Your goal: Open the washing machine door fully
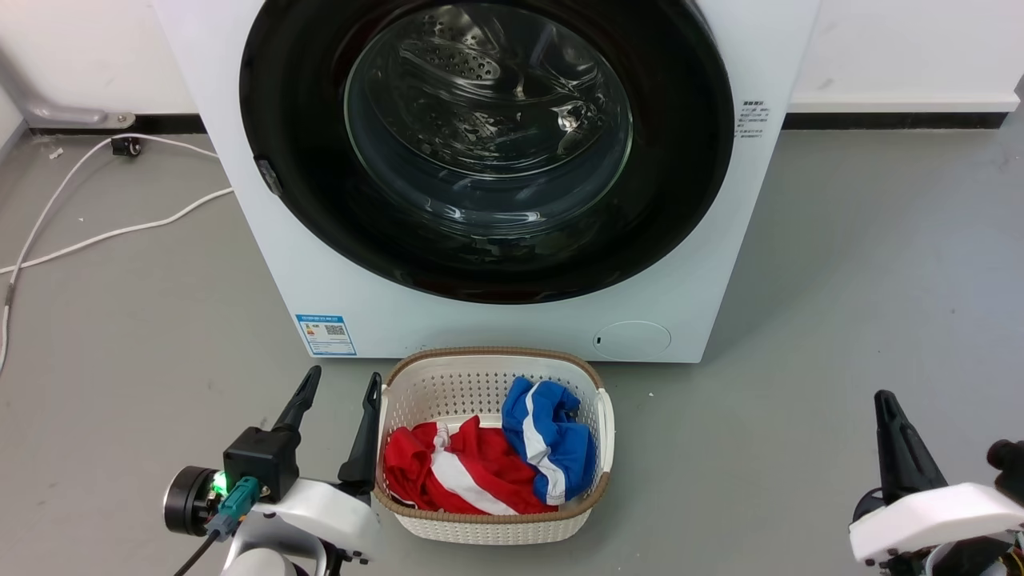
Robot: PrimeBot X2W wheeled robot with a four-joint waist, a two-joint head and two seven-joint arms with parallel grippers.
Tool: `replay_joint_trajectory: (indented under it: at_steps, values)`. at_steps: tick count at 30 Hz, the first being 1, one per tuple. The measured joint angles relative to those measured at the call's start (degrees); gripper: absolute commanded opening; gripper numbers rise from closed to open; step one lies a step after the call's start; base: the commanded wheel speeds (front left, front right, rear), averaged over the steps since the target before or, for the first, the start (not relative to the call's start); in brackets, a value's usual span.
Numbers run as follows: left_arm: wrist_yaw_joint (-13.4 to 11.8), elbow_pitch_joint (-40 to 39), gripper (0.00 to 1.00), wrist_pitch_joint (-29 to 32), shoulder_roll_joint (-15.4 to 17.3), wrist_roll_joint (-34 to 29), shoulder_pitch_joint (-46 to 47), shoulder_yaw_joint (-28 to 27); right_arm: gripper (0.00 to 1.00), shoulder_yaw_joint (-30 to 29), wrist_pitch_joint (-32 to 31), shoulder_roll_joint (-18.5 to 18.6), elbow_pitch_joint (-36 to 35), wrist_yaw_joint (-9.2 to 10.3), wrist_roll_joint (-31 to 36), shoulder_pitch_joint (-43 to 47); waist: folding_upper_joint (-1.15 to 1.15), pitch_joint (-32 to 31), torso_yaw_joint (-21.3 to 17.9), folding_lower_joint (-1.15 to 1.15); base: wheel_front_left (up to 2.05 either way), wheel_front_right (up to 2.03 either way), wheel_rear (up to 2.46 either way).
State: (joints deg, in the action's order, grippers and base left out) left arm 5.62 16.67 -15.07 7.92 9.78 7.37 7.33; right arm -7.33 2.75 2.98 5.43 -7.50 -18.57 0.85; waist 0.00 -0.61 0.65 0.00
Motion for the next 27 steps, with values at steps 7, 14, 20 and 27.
replay_joint_trajectory:
  at_steps: [7, 14, 20, 27]
  values:
    - [-0.1, -0.4, 1.0, 0.0, -0.5, 0.4, 0.3, -0.3, 0.0, -2.9, -3.6, 0.0, 3.4, 0.01, -22.9, -3.7, 0.0, 1.2, 0.3, 0.0, 0.0, 0.0, 0.0]
    - [-0.1, -2.0, 1.0, 0.0, -0.8, 0.2, 2.5, -0.7, 0.0, -7.6, -8.9, -0.1, 1.5, 0.01, -40.6, -10.2, 0.0, 5.4, 0.5, 0.0, 0.0, 0.0, 0.0]
    - [-0.1, -3.7, 1.0, 0.0, -1.0, -0.1, 5.2, -1.1, 0.0, -15.2, -17.2, 0.9, 3.5, 0.01, -49.4, -19.9, 0.0, 10.5, 0.6, 0.0, 0.0, 0.0, 0.0]
    - [-0.1, -6.0, 1.0, 0.0, -1.6, -0.4, 9.2, -1.7, 0.0, -21.6, -29.5, 4.0, 15.2, 0.01, -55.1, -34.4, 0.0, 16.7, 1.3, 0.0, 0.0, 0.0, 0.0]
